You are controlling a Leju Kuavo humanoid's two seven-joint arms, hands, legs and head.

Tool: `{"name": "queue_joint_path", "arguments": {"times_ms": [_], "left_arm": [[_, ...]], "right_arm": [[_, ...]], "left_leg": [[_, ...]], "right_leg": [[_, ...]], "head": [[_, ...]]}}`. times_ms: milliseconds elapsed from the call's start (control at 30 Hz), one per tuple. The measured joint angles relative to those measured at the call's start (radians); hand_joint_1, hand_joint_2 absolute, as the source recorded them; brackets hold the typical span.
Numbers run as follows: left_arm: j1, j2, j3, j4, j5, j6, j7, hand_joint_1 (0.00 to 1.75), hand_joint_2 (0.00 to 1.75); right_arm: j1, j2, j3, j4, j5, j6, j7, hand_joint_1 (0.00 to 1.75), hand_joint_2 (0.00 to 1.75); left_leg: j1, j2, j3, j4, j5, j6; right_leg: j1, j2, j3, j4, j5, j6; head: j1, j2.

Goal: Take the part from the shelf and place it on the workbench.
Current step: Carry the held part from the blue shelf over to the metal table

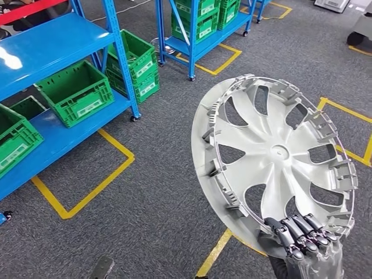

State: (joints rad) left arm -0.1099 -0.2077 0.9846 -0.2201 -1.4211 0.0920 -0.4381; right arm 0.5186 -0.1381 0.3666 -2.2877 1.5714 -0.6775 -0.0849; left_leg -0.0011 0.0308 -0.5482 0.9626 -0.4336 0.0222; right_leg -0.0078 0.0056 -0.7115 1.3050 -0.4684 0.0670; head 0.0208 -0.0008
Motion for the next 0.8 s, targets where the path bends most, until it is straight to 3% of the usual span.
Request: {"name": "queue_joint_path", "arguments": {"times_ms": [33,100,133,167,233,267,333,400,433,467,500,567,633,733,800], "left_arm": [[0.0,0.001,0.0,0.0,0.0,-0.002,-0.002,0.0,1.75],[-0.001,0.004,0.0,0.0,0.0,-0.002,-0.006,0.0,1.75],[-0.001,0.005,0.0,0.0,0.0,-0.002,-0.007,0.0,1.75],[-0.001,0.006,0.0,0.0,0.0,-0.001,-0.007,0.0,1.75],[-0.001,0.006,0.0,0.0,0.0,0.0,-0.009,0.0,1.75],[0.001,0.006,0.0,0.0,0.0,0.0,-0.01,0.0,1.75],[0.003,0.006,0.0,0.0,0.0,0.0,-0.012,0.0,1.75],[0.006,0.006,0.0,0.0,0.0,-0.002,-0.014,0.0,1.75],[0.007,0.006,0.0,0.0,0.001,-0.004,-0.015,0.0,1.75],[0.007,0.007,0.0,0.0,0.001,-0.007,-0.017,0.0,1.75],[0.008,0.007,0.0,0.0,0.002,-0.009,-0.02,0.0,1.75],[0.009,0.011,0.0,0.0,0.003,-0.013,-0.025,0.0,1.75],[0.009,0.015,0.0,0.0,0.003,-0.013,-0.029,0.0,1.75],[0.011,0.017,-0.001,0.0,0.003,-0.013,-0.032,0.0,1.75],[0.011,0.017,-0.001,0.0,0.003,-0.014,-0.034,0.0,1.75]], "right_arm": [[0.0,0.0,0.0,0.0,0.0,0.0,-0.001,1.75,1.75],[-0.002,0.0,0.0,0.0,0.0,0.0,-0.003,1.75,1.75],[-0.004,0.0,0.0,0.0,-0.001,0.0,-0.006,1.75,1.75],[-0.005,0.0,0.0,-0.001,-0.001,0.0,-0.009,1.75,1.75],[-0.004,0.0,-0.001,-0.002,-0.001,0.0,-0.014,1.75,1.75],[-0.004,0.001,-0.002,-0.004,-0.001,0.0,-0.017,1.75,1.75],[-0.003,0.003,-0.006,-0.005,-0.001,0.0,-0.025,1.75,1.75],[-0.001,0.006,-0.01,-0.006,-0.002,0.0,-0.032,1.75,1.75],[0.001,0.008,-0.013,-0.007,-0.002,0.0,-0.035,1.75,1.75],[0.003,0.009,-0.015,-0.008,-0.003,0.0,-0.037,1.75,1.75],[0.005,0.011,-0.018,-0.009,-0.003,0.0,-0.039,1.75,1.75],[0.009,0.015,-0.023,-0.013,-0.003,0.0,-0.043,1.75,1.75],[0.012,0.017,-0.028,-0.017,-0.003,0.0,-0.046,1.75,1.75],[0.019,0.022,-0.035,-0.024,-0.002,0.0,-0.051,1.75,1.75],[0.025,0.026,-0.041,-0.027,-0.002,0.0,-0.056,1.75,1.75]], "left_leg": [[0.0,0.004,-0.01,0.001,0.009,-0.004],[-0.003,0.01,-0.021,0.003,0.023,-0.015],[-0.004,0.013,-0.023,0.005,0.029,-0.02],[-0.004,0.017,-0.025,0.006,0.034,-0.024],[-0.001,0.024,-0.03,0.01,0.037,-0.034],[0.001,0.019,-0.036,0.021,0.025,-0.039],[0.003,-0.003,-0.07,0.105,-0.046,-0.047],[0.003,-0.019,-0.122,0.245,-0.129,-0.05],[0.002,-0.021,-0.138,0.295,-0.147,-0.049],[0.002,-0.023,-0.137,0.311,-0.143,-0.047],[0.001,-0.024,-0.119,0.29,-0.122,-0.044],[-0.001,-0.038,-0.038,0.155,-0.057,-0.033],[-0.003,-0.055,0.029,0.033,-0.024,-0.023],[-0.003,-0.052,0.038,-0.002,-0.021,-0.018],[0.001,-0.043,0.035,-0.007,-0.017,-0.011]], "right_leg": [[-0.001,-0.007,0.051,-0.055,0.022,0.0],[0.0,-0.031,0.179,-0.221,0.006,-0.005],[0.002,-0.041,0.219,-0.283,-0.014,-0.01],[0.005,-0.043,0.238,-0.319,-0.03,-0.016],[0.008,-0.035,0.226,-0.329,-0.029,-0.033],[0.008,-0.029,0.22,-0.329,-0.023,-0.041],[0.007,-0.019,0.209,-0.329,-0.008,-0.056],[0.009,-0.006,0.194,-0.327,0.007,-0.064],[0.011,0.001,0.185,-0.326,0.014,-0.065],[0.012,0.009,0.177,-0.324,0.018,-0.065],[0.013,0.016,0.172,-0.323,0.022,-0.065],[0.015,0.029,0.167,-0.322,0.027,-0.062],[0.016,0.041,0.16,-0.319,0.031,-0.056],[0.015,0.053,0.147,-0.315,0.041,-0.04],[0.015,0.043,0.13,-0.29,0.022,-0.029]], "head": [[0.0,0.0],[0.0,0.0],[-0.001,0.0],[-0.001,0.0],[-0.001,0.0],[-0.002,0.0],[-0.002,0.0],[-0.002,0.0],[-0.002,0.0],[-0.002,0.0],[-0.002,0.0],[-0.002,0.0],[-0.001,0.0],[-0.001,0.0],[0.003,0.0]]}}
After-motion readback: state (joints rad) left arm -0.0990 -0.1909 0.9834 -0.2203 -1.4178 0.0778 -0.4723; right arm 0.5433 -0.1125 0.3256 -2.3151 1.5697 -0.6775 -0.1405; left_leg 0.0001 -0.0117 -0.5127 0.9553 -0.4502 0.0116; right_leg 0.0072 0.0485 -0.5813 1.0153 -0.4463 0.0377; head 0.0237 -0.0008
